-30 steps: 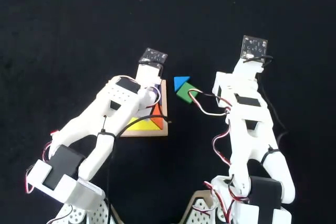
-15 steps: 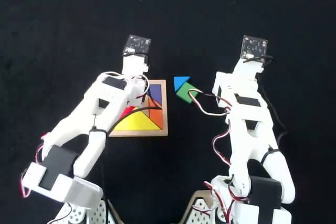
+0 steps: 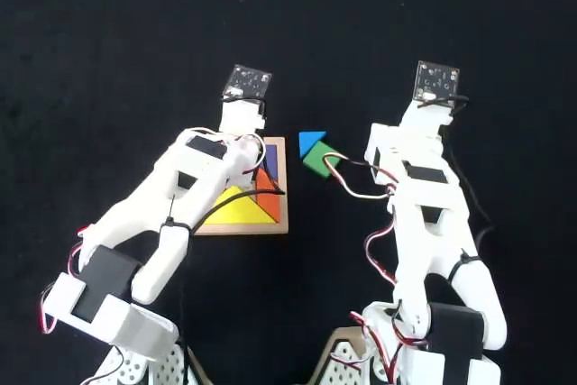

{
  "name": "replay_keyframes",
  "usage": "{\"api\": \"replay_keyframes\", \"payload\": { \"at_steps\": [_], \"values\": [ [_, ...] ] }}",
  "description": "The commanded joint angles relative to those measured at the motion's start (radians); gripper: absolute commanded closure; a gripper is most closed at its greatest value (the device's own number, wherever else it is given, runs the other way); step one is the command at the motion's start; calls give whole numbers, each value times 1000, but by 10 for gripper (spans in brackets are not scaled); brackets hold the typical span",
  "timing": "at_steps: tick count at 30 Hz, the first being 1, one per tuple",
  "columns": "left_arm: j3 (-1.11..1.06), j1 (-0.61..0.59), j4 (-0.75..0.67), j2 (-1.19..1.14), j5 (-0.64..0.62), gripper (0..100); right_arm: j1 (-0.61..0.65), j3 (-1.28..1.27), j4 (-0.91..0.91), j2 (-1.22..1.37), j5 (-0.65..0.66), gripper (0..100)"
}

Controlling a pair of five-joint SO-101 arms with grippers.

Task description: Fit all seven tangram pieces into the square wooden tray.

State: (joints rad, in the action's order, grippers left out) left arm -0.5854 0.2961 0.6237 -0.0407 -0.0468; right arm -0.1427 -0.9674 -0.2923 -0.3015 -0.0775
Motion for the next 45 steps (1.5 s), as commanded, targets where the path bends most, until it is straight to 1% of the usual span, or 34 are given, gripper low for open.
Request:
{"api": "replay_keyframes", "payload": {
  "at_steps": [1, 4, 9, 17, 26, 29, 31, 33, 38, 41, 45],
  "values": [
    [19, 7, -15, 5, -38, 967, 5, 16, 14, -50, -3, 986],
    [18, 10, -11, 5, -43, 967, 5, 16, 14, -50, -3, 986],
    [18, 48, -11, 3, -41, 970, 5, 16, 14, -48, -3, 986],
    [67, 47, 2, -72, -44, 970, 5, 16, 14, -48, -3, 986],
    [68, 45, 28, -72, -44, 970, 5, 16, 14, -50, -3, 986],
    [51, 7, 28, -21, -51, 970, 5, 16, 14, -50, -3, 986],
    [12, -18, 23, 44, -95, 970, 5, 16, 14, -50, -3, 986],
    [-39, -42, 26, 146, -123, 970, 5, 16, 14, -50, -3, 986],
    [-240, -119, 17, 457, -123, 970, 5, 24, -6, -45, 3, 985],
    [-374, -242, -38, 621, -123, 970, 6, 82, -109, -25, 48, 955],
    [-568, -490, -186, 796, -123, 967, 17, 193, -184, 99, 54, 923]
  ]
}}
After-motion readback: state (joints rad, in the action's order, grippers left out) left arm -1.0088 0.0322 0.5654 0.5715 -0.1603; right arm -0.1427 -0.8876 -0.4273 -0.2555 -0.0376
